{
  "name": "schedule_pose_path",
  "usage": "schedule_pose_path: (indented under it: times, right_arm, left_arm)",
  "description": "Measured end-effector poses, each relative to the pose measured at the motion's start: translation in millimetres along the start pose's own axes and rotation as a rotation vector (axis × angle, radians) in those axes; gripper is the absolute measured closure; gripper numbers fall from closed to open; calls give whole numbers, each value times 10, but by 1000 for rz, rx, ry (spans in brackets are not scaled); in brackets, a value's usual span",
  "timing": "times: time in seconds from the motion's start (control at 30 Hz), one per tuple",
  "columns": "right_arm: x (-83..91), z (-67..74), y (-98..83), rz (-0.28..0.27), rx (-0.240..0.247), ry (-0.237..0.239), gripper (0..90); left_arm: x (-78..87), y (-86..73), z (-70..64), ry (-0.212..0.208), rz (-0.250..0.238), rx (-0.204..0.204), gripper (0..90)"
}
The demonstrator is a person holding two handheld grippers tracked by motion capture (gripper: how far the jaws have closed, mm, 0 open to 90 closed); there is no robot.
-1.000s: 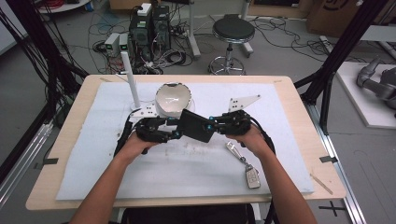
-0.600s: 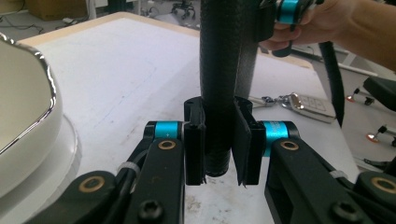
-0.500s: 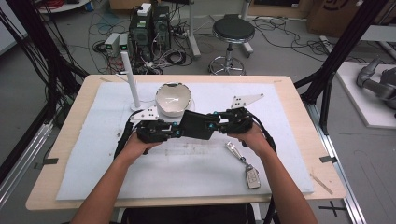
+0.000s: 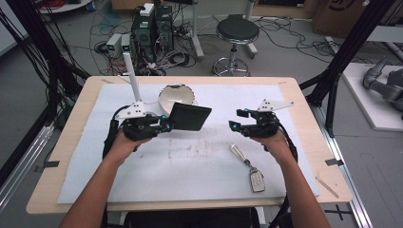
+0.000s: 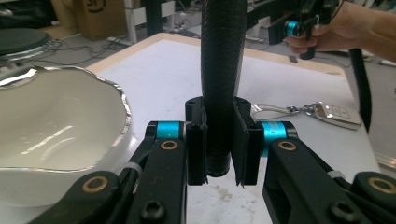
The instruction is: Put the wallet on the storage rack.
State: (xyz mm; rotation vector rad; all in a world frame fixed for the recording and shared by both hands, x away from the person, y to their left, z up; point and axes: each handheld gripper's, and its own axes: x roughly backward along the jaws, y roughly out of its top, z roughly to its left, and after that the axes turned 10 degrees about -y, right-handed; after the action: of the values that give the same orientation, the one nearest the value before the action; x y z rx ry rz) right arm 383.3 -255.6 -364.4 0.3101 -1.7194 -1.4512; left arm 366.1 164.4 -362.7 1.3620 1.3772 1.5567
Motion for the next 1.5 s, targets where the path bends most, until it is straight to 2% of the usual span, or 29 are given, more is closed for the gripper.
schedule_pose_path:
  times: [0.1, 0.13, 0.17, 0.2, 0.27, 0.33, 0.37, 0.4, 0.5, 0.53, 0.6, 0.63, 0.7, 0.77, 0.8, 0.83, 0.87, 0.9, 0.93, 0.97, 1.0, 1.03, 1.07, 1.1, 1.2, 1.3, 1.33, 1.4, 1.5]
  right_arm:
    - [87, -68, -75, 47, 3, -97, 278]
    - [87, -68, -75, 47, 3, -97, 278]
    - [147, -93, -118, 68, 17, -146, 266]
    - [147, -93, -118, 68, 17, -146, 266]
    - [201, -116, -158, 76, 20, -172, 265]
    - [269, -156, -219, 72, 6, -189, 265]
    - [286, -171, -239, 73, -1, -191, 265]
    - [296, -188, -257, 80, -6, -200, 265]
    - [324, -234, -309, 106, -24, -225, 255]
    - [338, -248, -324, 108, -24, -234, 254]
    - [353, -261, -337, 104, -30, -242, 252]
    - [388, -284, -351, 99, -34, -258, 243]
    - [419, -307, -360, 91, -37, -264, 242]
    - [439, -324, -368, 86, -42, -266, 237]
    - [439, -324, -368, 86, -42, -266, 237]
    - [447, -340, -375, 84, -42, -271, 228]
    - [447, -340, -375, 84, -42, -271, 228]
    - [445, -356, -386, 86, -43, -280, 218]
    - [445, -356, -386, 86, -43, -280, 218]
    - [447, -376, -394, 87, -41, -282, 218]
    - [449, -377, -397, 88, -45, -281, 219]
    - [450, -380, -399, 89, -46, -282, 219]
    - [451, -382, -400, 88, -46, -280, 218]
    - [450, -382, -400, 88, -47, -280, 219]
    - [446, -384, -404, 89, -46, -278, 219]
    - [438, -377, -410, 89, -53, -269, 219]
    - [438, -377, -410, 89, -53, -269, 219]
    - [437, -377, -409, 85, -55, -263, 218]
    - [432, -386, -412, 86, -58, -263, 218]
  left_arm:
    - [52, 59, 1, 29, 12, -15, 774]
    - [75, 88, 1, 43, 17, -25, 774]
    - [116, 147, -3, 73, 36, -41, 774]
    - [116, 147, -3, 73, 36, -41, 774]
    - [151, 201, 5, 103, 58, -63, 774]
    - [191, 283, 28, 135, 92, -90, 774]
    - [191, 283, 28, 135, 92, -90, 774]
    - [212, 354, 47, 157, 118, -109, 774]
    - [230, 436, 70, 171, 142, -132, 774]
    - [248, 517, 99, 187, 171, -154, 774]
    - [253, 553, 119, 196, 180, -161, 774]
    - [267, 622, 165, 219, 217, -178, 774]
    - [267, 655, 187, 231, 230, -187, 774]
    - [263, 748, 238, 251, 282, -214, 774]
    - [263, 748, 238, 251, 282, -214, 774]
    - [249, 790, 273, 266, 318, -228, 774]
    - [249, 790, 273, 266, 318, -228, 774]
    - [229, 818, 308, 284, 357, -241, 774]
    - [229, 818, 308, 284, 357, -241, 774]
    - [200, 833, 332, 295, 391, -252, 773]
    - [200, 833, 332, 295, 391, -252, 774]
    - [158, 845, 345, 303, 426, -276, 774]
    - [158, 845, 345, 303, 426, -276, 774]
    - [114, 862, 357, 309, 465, -306, 774]
    - [66, 869, 372, 317, 497, -330, 774]
    - [-15, 882, 440, 331, 578, -368, 774]
    - [-15, 882, 440, 331, 578, -368, 773]
    - [-63, 888, 488, 340, 612, -385, 773]
    - [-93, 868, 519, 338, 621, -383, 773]
